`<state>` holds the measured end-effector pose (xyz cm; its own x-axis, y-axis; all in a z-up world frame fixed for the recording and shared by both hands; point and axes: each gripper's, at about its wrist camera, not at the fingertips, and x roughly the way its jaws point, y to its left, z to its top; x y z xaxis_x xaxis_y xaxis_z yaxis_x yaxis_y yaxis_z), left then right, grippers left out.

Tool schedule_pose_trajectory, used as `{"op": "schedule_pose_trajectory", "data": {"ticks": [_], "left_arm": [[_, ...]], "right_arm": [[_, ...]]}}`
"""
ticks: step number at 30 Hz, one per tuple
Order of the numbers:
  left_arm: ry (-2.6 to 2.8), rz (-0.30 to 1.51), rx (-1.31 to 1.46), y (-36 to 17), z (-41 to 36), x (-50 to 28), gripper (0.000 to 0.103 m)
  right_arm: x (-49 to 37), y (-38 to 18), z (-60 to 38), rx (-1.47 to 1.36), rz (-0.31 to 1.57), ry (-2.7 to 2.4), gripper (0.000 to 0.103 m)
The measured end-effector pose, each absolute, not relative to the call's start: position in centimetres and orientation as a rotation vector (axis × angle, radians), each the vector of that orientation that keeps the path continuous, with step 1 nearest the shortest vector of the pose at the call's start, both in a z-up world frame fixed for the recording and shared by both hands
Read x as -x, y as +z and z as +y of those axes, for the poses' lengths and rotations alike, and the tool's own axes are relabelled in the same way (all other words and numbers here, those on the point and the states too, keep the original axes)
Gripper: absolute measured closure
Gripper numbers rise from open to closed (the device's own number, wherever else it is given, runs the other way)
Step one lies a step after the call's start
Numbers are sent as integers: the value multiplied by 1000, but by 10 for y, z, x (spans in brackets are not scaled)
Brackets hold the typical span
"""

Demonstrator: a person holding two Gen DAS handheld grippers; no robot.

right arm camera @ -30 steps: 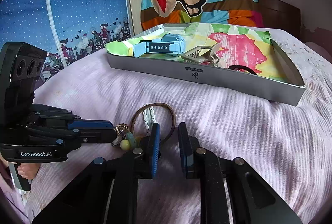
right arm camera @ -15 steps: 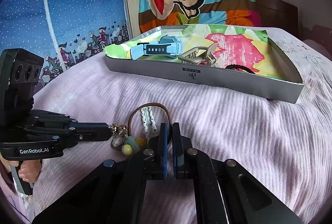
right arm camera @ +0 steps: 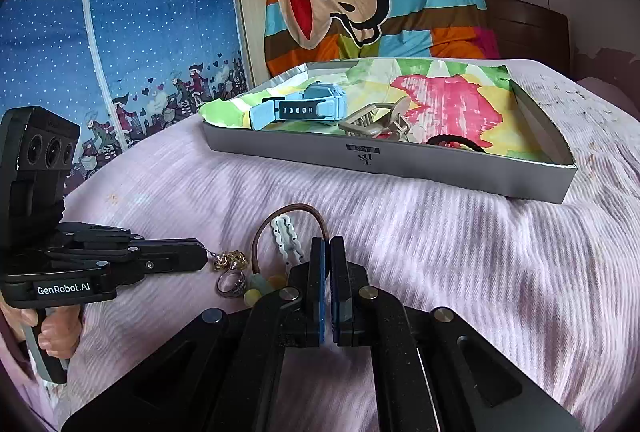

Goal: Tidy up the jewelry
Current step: 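Grasp the gold hair pin with the right gripper while the left gripper grasps the keyring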

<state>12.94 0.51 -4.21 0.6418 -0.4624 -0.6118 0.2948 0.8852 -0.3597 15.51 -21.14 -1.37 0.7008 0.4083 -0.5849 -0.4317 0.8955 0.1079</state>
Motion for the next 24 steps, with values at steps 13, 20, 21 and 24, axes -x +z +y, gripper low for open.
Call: {"op": "schedule_pose_trajectory", "data": {"ticks": [13, 20, 21, 24], "left_arm": [[-473, 779, 268, -44, 6, -135, 98], [-481, 784, 244, -43, 1, -135, 94], [-481, 786, 239, -43, -1, -135, 94], [-477, 802, 221, -45, -4, -137, 94]], "right_arm": [[-158, -17, -211, 36, 655, 463, 100], [-158, -17, -211, 31, 659, 462, 100], [-158, -17, -211, 31, 660, 462, 100], [-158, -18, -210, 33, 661, 461, 100]]}}
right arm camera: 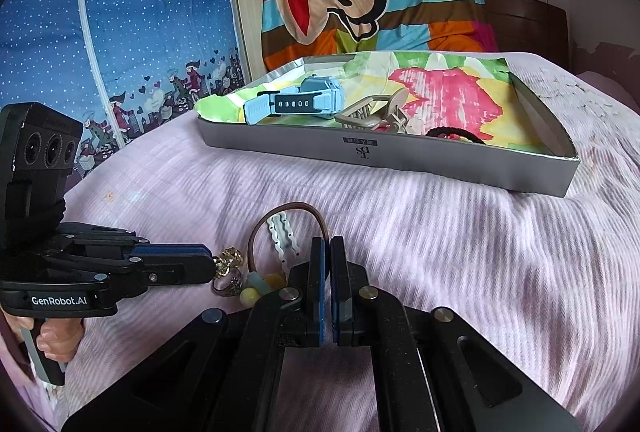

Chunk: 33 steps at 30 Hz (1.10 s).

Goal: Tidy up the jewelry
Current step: 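Grasp the gold hair pin with the right gripper while the left gripper grasps the keyring, then carry the gold pin and keyring toward the tray with both grippers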

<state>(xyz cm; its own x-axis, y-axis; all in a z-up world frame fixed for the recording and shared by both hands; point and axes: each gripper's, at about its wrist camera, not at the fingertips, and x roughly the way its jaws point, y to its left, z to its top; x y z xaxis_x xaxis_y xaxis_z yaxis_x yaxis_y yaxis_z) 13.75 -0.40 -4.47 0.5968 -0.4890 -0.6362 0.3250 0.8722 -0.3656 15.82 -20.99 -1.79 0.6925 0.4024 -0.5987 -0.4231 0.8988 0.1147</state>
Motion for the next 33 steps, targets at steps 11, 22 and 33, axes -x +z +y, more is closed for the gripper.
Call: {"op": "schedule_pose_trajectory", "data": {"ticks": [11, 22, 33], "left_arm": [[-471, 844, 219, -50, -9, -143, 92], [-497, 784, 299, -44, 4, -139, 94], [-443, 674, 346, -16, 15, -141, 94]], "right_arm": [[-160, -21, -207, 35, 675, 464, 100], [-153, -11, -217, -11, 607, 462, 100], [-149, 24, -228, -51, 456, 451, 100]]}}
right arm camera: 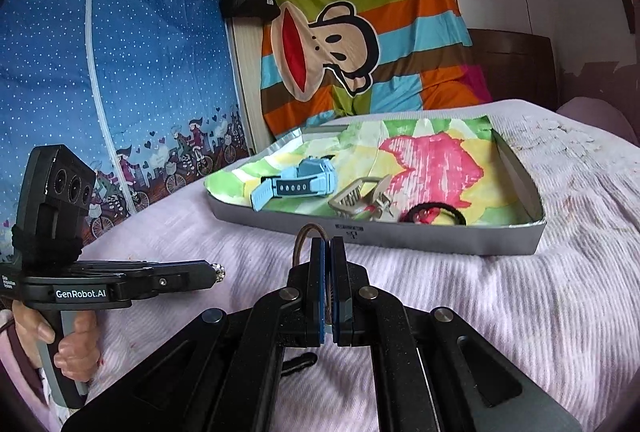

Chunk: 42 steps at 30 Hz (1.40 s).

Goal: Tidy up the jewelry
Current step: 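Carry the gold pin and keyring toward the tray with both grippers, then open both grippers over the tray to drop the pin and keyring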

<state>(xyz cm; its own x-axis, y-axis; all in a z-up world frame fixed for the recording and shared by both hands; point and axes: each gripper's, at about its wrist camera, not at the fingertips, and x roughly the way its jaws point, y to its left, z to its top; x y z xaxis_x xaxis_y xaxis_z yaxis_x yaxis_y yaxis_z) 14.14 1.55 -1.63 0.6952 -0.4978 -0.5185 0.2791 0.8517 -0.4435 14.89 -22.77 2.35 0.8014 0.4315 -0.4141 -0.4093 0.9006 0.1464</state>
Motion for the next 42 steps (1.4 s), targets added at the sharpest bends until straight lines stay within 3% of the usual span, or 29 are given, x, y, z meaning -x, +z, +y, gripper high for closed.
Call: {"op": "schedule_pose_trajectory", "data": {"ticks": [12, 20, 34, 36, 38, 40, 42], "left_arm": [[-189, 509, 341, 25, 36, -180, 94], [-112, 571, 318, 15, 41, -226, 94], [-97, 641, 294, -2, 34, -229, 93], [-95, 635, 293, -2, 33, -228, 87], [-92, 620, 293, 0, 34, -226, 72], [-85, 600, 293, 3, 34, -223, 59], [-79, 585, 295, 6, 35, -220, 54]], "right_arm": [[-191, 73, -220, -76, 301, 447, 100], [-234, 48, -201, -64, 389, 436, 100], [-239, 28, -205, -46, 427, 373, 98], [-236, 28, -205, -36, 423, 364, 92], [-232, 29, -206, -28, 411, 357, 66], [-226, 31, -208, -24, 390, 357, 62], [-221, 35, -209, -10, 378, 346, 62]]}}
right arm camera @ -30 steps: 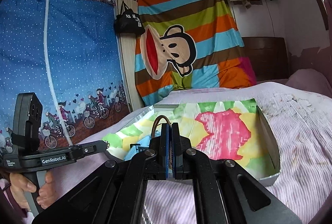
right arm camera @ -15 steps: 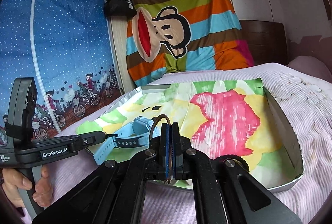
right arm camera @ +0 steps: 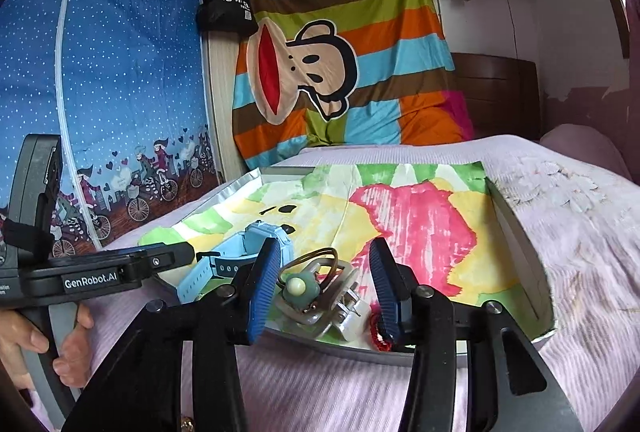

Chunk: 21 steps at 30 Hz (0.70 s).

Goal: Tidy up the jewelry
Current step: 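Open both grippers over the tray to drop the pin and keyring, then move both grippers back toward the gold ring and clips on the bed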

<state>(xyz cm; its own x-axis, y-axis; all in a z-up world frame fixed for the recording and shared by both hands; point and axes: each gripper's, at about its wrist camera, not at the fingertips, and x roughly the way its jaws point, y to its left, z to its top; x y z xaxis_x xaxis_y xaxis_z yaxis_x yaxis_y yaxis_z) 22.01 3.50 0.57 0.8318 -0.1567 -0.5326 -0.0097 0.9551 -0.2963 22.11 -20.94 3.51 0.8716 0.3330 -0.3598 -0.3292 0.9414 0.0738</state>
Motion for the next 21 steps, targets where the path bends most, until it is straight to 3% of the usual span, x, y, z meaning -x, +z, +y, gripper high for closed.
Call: {"op": "schedule_pose_trajectory", "data": {"ticks": [3, 4, 9, 11, 14, 17, 21], "left_arm": [[-79, 569, 304, 9, 37, -215, 49], [-75, 559, 305, 11, 37, -213, 41], [-67, 491, 264, 22, 31, -192, 23], [-62, 457, 241, 27, 28, -181, 11], [-66, 411, 211, 34, 24, -164, 3], [-66, 373, 179, 39, 21, -146, 0], [-79, 353, 158, 41, 19, -128, 0]], "right_arm": [[-209, 41, -214, 8, 345, 334, 62], [-204, 43, -216, 10, 334, 325, 60], [-184, 50, -232, -41, 294, 293, 42], [-178, 51, -235, -48, 289, 282, 33], [-166, 54, -240, -60, 274, 282, 20], [-151, 58, -243, -55, 254, 280, 11], [-129, 60, -246, -47, 238, 289, 7]]}}
